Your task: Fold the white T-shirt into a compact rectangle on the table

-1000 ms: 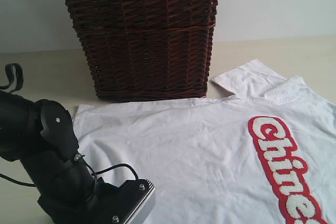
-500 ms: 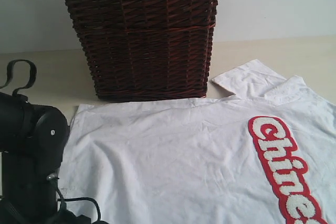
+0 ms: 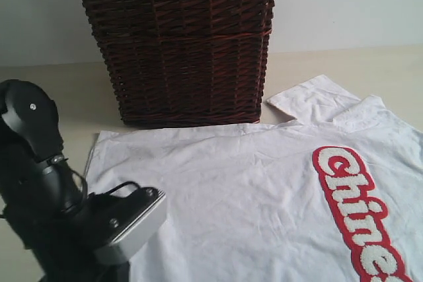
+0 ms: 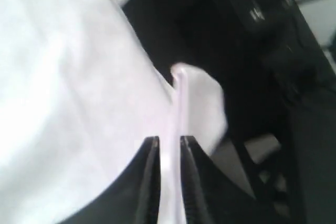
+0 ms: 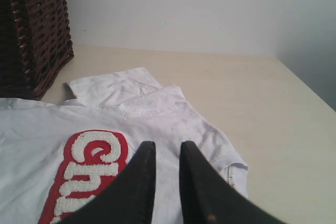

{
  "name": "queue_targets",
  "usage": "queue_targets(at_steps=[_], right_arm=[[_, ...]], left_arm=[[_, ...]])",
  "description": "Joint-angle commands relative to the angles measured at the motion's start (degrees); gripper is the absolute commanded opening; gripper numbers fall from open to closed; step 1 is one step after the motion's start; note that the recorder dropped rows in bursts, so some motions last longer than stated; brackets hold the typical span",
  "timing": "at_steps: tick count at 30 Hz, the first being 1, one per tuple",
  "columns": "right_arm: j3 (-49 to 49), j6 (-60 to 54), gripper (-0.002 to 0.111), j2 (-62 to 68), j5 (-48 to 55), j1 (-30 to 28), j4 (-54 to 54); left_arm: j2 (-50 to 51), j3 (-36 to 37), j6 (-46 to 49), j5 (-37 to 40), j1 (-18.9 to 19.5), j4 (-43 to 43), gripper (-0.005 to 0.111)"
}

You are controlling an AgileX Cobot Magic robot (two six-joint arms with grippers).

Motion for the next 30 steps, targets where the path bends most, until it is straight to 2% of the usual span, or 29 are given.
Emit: queue_targets(at_steps=[1, 2, 7, 12, 18, 23, 26, 30], right_arm=[[0.26, -0.32, 0.018, -0.34, -0.41, -0.14, -0.12], [0.26, -0.32, 0.018, -0.34, -0.41, -0.14, -0.12], [0.26, -0.32, 0.018, -0.34, -0.41, -0.14, -0.12], [0.26, -0.32, 0.018, -0.34, -0.41, -0.14, -0.12], [0.26, -0.32, 0.018, -0.34, -0.41, -0.14, -0.12], [0.26, -0.32, 0.018, -0.34, -0.41, -0.14, -0.12], [0.26, -0.32, 0.018, -0.34, -0.41, -0.14, -0.12], [0.26, -0.32, 0.018, -0.34, -0.41, -0.14, -0.12]], left_arm=[[2.98, -0.53, 7.9, -10.12, -2.13, -11.9, 0.004], [3.86, -0.53, 9.0, -11.17, -2.66, -12.1, 0.0], [9.01, -0.3, 9.78, -11.68, -5.45, -10.35, 0.0], [9.43, -0.3, 8.17, -9.38, -5.82, -4.74, 0.0], [8.42, -0.3, 1.48, 3.32, -4.75, 6.09, 0.0], [7.85, 1.64, -8.01, 3.32, -4.63, 18.12, 0.0], [7.03, 2.31, -8.48, 3.32, -2.73, 25.22, 0.0], [4.02, 1.72, -8.72, 3.32, 2.36, 22.83, 0.0]])
